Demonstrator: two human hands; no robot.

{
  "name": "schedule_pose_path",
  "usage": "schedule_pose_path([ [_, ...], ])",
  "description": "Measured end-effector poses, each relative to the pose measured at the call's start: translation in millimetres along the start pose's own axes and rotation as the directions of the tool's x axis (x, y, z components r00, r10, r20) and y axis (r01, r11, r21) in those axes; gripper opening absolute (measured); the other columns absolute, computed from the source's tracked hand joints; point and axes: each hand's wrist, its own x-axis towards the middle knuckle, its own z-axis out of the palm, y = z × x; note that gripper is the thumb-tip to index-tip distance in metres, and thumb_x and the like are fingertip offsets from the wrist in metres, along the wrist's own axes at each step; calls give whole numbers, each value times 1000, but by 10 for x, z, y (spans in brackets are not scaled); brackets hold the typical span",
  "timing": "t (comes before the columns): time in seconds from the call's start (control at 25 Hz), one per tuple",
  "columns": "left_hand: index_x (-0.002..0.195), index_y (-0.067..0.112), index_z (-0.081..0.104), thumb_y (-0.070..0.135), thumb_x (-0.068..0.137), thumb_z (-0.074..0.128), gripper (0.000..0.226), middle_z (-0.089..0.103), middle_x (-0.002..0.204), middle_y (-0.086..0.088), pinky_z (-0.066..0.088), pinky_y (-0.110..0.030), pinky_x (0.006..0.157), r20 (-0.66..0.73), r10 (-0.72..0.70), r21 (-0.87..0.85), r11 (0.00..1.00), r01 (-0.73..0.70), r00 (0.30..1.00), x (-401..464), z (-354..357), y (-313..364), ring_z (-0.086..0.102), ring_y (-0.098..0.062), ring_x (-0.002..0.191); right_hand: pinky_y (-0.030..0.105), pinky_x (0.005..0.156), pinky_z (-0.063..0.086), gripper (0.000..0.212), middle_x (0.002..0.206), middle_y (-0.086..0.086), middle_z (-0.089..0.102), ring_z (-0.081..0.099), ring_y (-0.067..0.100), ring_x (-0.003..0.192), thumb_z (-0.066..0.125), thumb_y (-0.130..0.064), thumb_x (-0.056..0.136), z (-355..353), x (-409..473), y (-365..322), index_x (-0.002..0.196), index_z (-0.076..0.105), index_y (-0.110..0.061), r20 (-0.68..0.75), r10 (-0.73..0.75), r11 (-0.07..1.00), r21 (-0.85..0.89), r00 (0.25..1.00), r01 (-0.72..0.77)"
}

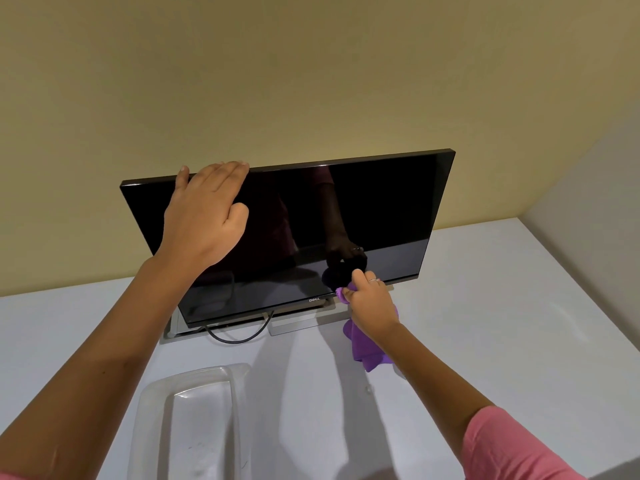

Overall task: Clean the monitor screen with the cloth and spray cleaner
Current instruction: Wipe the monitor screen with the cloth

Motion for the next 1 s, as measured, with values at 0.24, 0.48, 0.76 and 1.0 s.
schedule_pose_path([
  [0.24, 143, 8, 38, 21, 82, 29, 63, 42, 147, -10, 13, -51, 116, 42, 22, -5, 1000, -22, 999, -26, -72, -55, 33, -26, 138, 33, 87, 44, 26, 120, 9, 48, 45, 27, 107, 65, -15, 88, 138, -38, -587, 113, 62, -10, 34, -63, 997, -52, 997, 65],
  [0.48, 142, 6, 39, 18, 83, 31, 61, 43, 147, -12, 16, -50, 116, 16, 25, 40, 999, -25, 1000, -251, -192, -353, 33, -28, 140, 34, 94, 43, 37, 126, 11, 43, 41, 28, 115, 62, -17, 91, 283, -66, -1235, 126, 54, -13, 74, -120, 993, -1, 990, 120],
  [0.76, 148, 12, 29, 21, 84, 30, 65, 30, 155, -6, 20, -49, 115, 42, -88, 0, 996, 88, 995, -550, -358, -904, 36, -32, 136, 35, 95, 41, 41, 127, 12, 42, 41, 28, 115, 60, -14, 91, 419, -51, -1811, 130, 49, -10, 74, -190, 980, -53, 979, 194],
  [1.0, 151, 18, 22, 22, 84, 29, 68, 20, 159, 1, 26, -45, 115, 73, -105, -143, 983, 114, 992, -553, -364, -945, 31, -24, 140, 37, 94, 43, 45, 125, 13, 42, 42, 29, 114, 65, -14, 87, 530, -6, -2257, 129, 49, -9, 74, -231, 970, -61, 970, 236],
])
